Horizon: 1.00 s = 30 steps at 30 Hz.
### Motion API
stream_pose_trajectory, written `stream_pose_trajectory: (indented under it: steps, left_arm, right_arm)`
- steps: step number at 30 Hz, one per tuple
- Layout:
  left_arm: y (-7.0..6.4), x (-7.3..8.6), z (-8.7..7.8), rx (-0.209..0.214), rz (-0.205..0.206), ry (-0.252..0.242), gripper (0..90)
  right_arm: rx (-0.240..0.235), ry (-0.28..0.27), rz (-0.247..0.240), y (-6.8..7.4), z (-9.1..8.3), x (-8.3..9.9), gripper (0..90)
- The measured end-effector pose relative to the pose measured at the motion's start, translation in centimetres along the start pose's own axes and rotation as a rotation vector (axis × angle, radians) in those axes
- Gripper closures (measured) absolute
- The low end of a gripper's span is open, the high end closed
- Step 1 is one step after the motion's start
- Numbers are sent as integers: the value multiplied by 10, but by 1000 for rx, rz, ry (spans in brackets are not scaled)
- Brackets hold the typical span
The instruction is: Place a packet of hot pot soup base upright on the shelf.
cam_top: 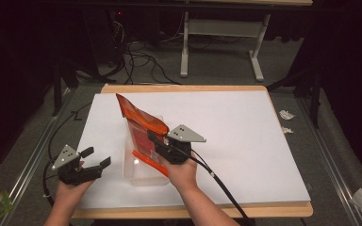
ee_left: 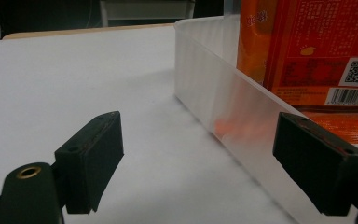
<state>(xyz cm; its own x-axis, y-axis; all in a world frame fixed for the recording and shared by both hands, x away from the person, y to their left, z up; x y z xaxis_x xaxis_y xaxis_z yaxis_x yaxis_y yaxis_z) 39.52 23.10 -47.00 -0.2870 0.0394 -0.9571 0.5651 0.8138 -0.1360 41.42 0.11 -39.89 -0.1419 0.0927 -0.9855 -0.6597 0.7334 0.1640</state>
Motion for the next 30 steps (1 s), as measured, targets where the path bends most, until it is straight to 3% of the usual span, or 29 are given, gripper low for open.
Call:
stream_pose_trajectory:
  steps: [11,22,30]
  left_arm:
    - [-1,1,0,3,5,6,168]
    - [0,2,0,4,8,14,168]
    - [-2,5,2,9,2,19,168]
  right_arm:
    - [3,3,4,0,-4,15,722]
    - [18,14,38,-8,-27,37,719]
    - [30,9,75,-18,-32,42,713]
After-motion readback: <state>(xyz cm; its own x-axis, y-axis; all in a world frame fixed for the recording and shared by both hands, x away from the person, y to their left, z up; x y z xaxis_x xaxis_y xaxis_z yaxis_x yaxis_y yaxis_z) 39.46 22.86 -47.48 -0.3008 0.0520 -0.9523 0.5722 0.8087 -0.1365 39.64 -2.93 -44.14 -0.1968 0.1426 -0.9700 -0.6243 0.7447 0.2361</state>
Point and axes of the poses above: each handheld gripper's, and its own axes: z roughly forward along the jaws, x roughly out of its underside, y roughly to its left, the point moved 8 cm from there along z, roughly forward along the jaws, and after that the axes turned 9 degrees about -y, right-handed, at the moved point
